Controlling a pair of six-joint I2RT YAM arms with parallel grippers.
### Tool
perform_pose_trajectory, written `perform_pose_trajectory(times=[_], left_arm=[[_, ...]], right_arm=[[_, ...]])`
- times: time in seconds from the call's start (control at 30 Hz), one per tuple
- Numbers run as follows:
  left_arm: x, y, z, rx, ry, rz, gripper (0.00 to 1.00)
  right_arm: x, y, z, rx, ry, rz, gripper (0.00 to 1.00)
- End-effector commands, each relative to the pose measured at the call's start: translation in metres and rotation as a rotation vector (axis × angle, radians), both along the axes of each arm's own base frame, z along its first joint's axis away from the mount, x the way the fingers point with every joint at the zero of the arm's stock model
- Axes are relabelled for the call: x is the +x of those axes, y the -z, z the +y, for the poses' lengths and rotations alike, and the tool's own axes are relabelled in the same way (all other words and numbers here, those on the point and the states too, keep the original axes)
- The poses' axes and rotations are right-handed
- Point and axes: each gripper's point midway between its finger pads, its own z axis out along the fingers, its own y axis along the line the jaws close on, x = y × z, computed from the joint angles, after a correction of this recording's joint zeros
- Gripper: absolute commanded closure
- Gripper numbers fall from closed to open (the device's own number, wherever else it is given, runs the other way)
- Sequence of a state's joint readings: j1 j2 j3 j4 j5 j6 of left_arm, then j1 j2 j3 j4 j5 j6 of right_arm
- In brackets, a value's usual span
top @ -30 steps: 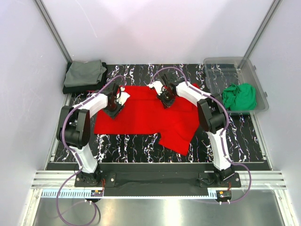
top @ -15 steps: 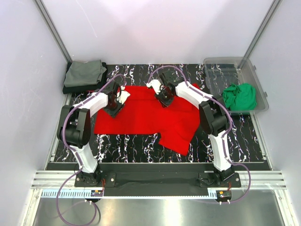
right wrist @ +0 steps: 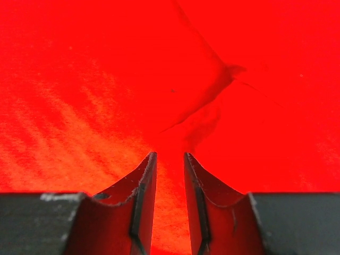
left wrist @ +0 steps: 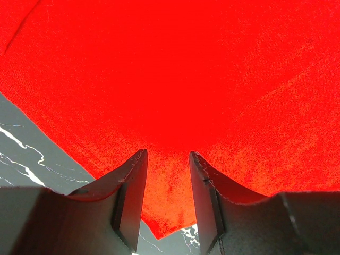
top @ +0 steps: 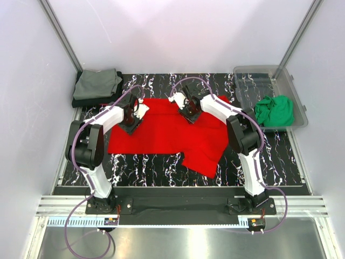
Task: Fold and stack the t-shirts
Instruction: Fold the tshirt
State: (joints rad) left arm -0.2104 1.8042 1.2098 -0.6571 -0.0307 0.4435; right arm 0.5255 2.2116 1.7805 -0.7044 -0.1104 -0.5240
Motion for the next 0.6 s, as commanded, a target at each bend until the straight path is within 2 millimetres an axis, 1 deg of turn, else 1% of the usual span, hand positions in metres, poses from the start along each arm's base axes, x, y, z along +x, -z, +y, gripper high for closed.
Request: perform_pose_trajectory(times=[0.0,0.03,0.07,0.1,0.13,0.17,0.2,0.23,0.27,0.3,0.33,0.37,0.4,0.43,0.47,0.5,0.53,0.57], left_arm=[[0.013,-0.01,-0.005,-0.032,-0.001,-0.035,0.58],[0.014,-0.016,-0.005,-0.033,0.002,-0.046,0.58],[0.014,-0.024,-0.012,-0.073,0.02,-0.055,0.58],[0.012,-0.032,-0.015,-0.091,0.04,-0.062,0.58],[0.009,-0.048,-0.017,-0.107,0.075,-0.095,0.57],[0.002,-0.05,-0.022,-0.135,0.107,-0.091,0.56],[-0.003,-0.054,-0.021,-0.129,0.154,-0.095,0.54],[-0.008,-0.062,-0.02,-0.126,0.178,-0.117,0.53],[-0.017,-0.056,-0.017,-0.116,0.195,-0.1,0.52],[-0.022,-0.054,-0.015,-0.107,0.211,-0.097,0.51],[-0.027,-0.054,-0.013,-0.096,0.233,-0.098,0.45],[-0.034,-0.047,-0.011,-0.095,0.233,-0.074,0.42],[-0.038,-0.044,-0.01,-0.099,0.228,-0.061,0.38],[-0.041,-0.041,-0.01,-0.107,0.221,-0.04,0.34],[-0.041,-0.04,-0.012,-0.122,0.214,-0.03,0.33],[-0.043,-0.038,-0.014,-0.136,0.183,-0.013,0.32],[-0.039,-0.037,-0.016,-0.149,0.166,0.0,0.3],[-0.038,-0.036,-0.02,-0.169,0.148,0.012,0.3]], right_arm=[[0.007,-0.015,-0.004,-0.018,0.008,-0.06,0.67],[0.007,-0.022,-0.008,-0.004,0.018,-0.063,0.66],[0.006,-0.046,-0.011,0.033,0.026,-0.094,0.66],[-0.006,-0.047,-0.012,0.068,0.004,-0.064,0.65],[-0.013,-0.056,-0.019,0.095,-0.015,-0.06,0.65],[-0.022,-0.088,-0.023,0.139,-0.053,-0.116,0.64],[-0.048,-0.073,-0.032,0.13,-0.135,-0.074,0.63],[-0.062,-0.073,-0.04,0.135,-0.179,-0.071,0.63],[-0.076,-0.095,-0.046,0.156,-0.233,-0.13,0.62],[-0.106,-0.069,-0.059,0.13,-0.327,-0.083,0.62],[-0.122,-0.065,-0.066,0.122,-0.373,-0.084,0.61],[-0.136,-0.075,-0.072,0.126,-0.417,-0.128,0.6],[-0.16,-0.055,-0.083,0.103,-0.481,-0.098,0.6],[-0.17,-0.051,-0.087,0.098,-0.511,-0.106,0.59],[-0.186,-0.044,-0.095,0.094,-0.54,-0.114,0.58],[-0.192,-0.041,-0.097,0.087,-0.593,-0.136,0.58],[-0.194,-0.039,-0.097,0.089,-0.619,-0.163,0.58],[-0.204,-0.032,-0.102,0.077,-0.677,-0.19,0.58]])
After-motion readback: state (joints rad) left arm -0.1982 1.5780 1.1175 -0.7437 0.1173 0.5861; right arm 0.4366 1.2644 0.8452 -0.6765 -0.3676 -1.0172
